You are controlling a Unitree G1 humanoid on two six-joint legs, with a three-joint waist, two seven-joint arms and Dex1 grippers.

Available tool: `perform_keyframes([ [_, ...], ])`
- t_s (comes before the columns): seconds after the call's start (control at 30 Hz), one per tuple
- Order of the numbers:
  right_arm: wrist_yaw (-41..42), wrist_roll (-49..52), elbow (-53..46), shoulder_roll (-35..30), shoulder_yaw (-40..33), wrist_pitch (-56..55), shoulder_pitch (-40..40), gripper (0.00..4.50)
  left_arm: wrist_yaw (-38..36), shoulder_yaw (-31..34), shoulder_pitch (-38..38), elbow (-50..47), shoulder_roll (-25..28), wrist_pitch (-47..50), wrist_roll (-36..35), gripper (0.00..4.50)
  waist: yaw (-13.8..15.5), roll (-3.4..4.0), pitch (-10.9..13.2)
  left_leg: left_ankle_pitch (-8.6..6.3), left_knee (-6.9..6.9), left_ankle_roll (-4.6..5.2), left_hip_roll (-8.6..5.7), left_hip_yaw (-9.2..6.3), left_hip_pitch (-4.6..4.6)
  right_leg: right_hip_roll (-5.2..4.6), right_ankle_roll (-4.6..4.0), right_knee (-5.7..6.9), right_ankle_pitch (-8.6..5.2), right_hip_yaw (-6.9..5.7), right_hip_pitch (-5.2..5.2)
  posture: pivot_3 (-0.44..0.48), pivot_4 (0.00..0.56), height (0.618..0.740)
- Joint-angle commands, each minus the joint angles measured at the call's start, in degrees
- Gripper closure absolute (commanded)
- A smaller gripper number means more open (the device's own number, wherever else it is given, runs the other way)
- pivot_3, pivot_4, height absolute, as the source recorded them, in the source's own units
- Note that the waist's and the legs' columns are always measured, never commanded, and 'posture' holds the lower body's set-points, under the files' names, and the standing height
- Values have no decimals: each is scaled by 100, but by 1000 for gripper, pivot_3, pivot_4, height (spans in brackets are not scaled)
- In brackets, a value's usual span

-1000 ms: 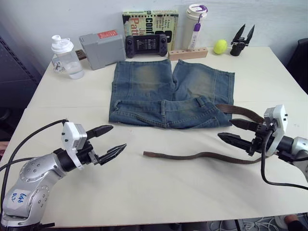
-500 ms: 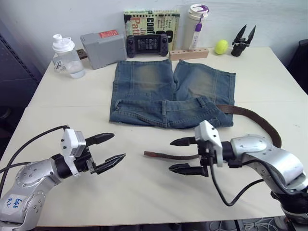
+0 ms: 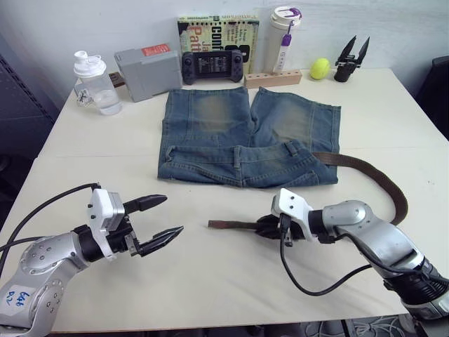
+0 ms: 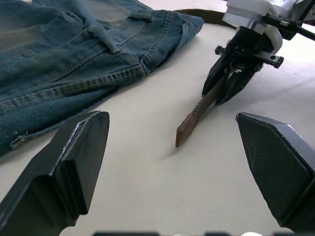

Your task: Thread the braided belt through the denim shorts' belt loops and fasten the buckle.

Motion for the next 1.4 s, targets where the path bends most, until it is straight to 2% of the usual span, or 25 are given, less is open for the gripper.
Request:
perform_keyframes([
  [0.03,152,-169,-117,268,-103,-869,42,4422,-383,43,-308,15,259,65,-306,0,0,0,0,0,0,0,0,0,0,0,0,0,0,0,0,0,150,720],
  [0.3,716,512,-991,350,-496,-1090,-158,4422,-1045,-644,-1369,525,462,358,-442,0,5,3,3,0,1,-1,1,-4,-4,2,0,0,0,-5,-1,0,150,720],
  [0.6,743,525,-1141,347,-531,-972,-299,4422,-1254,-950,-1761,839,336,546,-585,0,-5,2,4,-1,-1,-1,1,-1,-2,5,0,0,0,-4,-1,0,150,720],
  [0.7,709,497,-1148,339,-531,-921,-303,4500,-1356,-914,-1786,782,341,668,-745,709,-3,2,4,-1,0,-1,1,-2,-2,4,0,0,0,-3,-1,0,150,720],
  [0.93,621,521,-1126,375,-580,-817,-299,4500,-1439,-865,-1673,713,451,749,-756,3375,-3,2,4,-1,1,-1,1,-2,-2,4,0,0,0,-3,-1,0,150,720],
  [0.97,604,531,-1115,387,-591,-808,-305,4500,-1440,-871,-1665,719,467,740,-723,3961,-4,2,4,-1,1,-1,1,-2,-2,4,0,0,0,-3,-1,0,150,720],
  [1.0,592,535,-1107,390,-602,-797,-310,4500,-1430,-899,-1648,717,490,711,-650,4054,-5,2,4,-1,1,-1,1,-2,-2,4,0,0,0,-3,-1,0,150,720],
  [1.03,584,549,-1105,391,-618,-776,-310,4500,-1416,-919,-1636,712,501,693,-608,4373,-3,2,4,-1,1,-1,1,-2,-2,4,0,0,0,-3,-1,0,150,720],
  [1.23,401,729,-1084,505,-792,-533,-341,4500,-1200,-934,-1665,680,413,730,-587,4456,-2,2,4,-1,1,-1,1,-2,-2,4,0,1,0,-3,-1,0,150,720],
  [1.33,200,922,-1086,635,-977,-238,-392,3167,-933,-902,-1706,709,278,843,-694,4500,-3,2,4,-1,1,-1,1,-2,-2,4,0,1,0,-2,-1,0,150,720],
  [1.4,40,1110,-1095,723,-1141,6,-408,2554,-749,-867,-1740,727,155,936,-809,4500,-2,2,4,-1,1,-1,1,-2,-3,4,0,1,0,-1,-1,0,150,720],
])
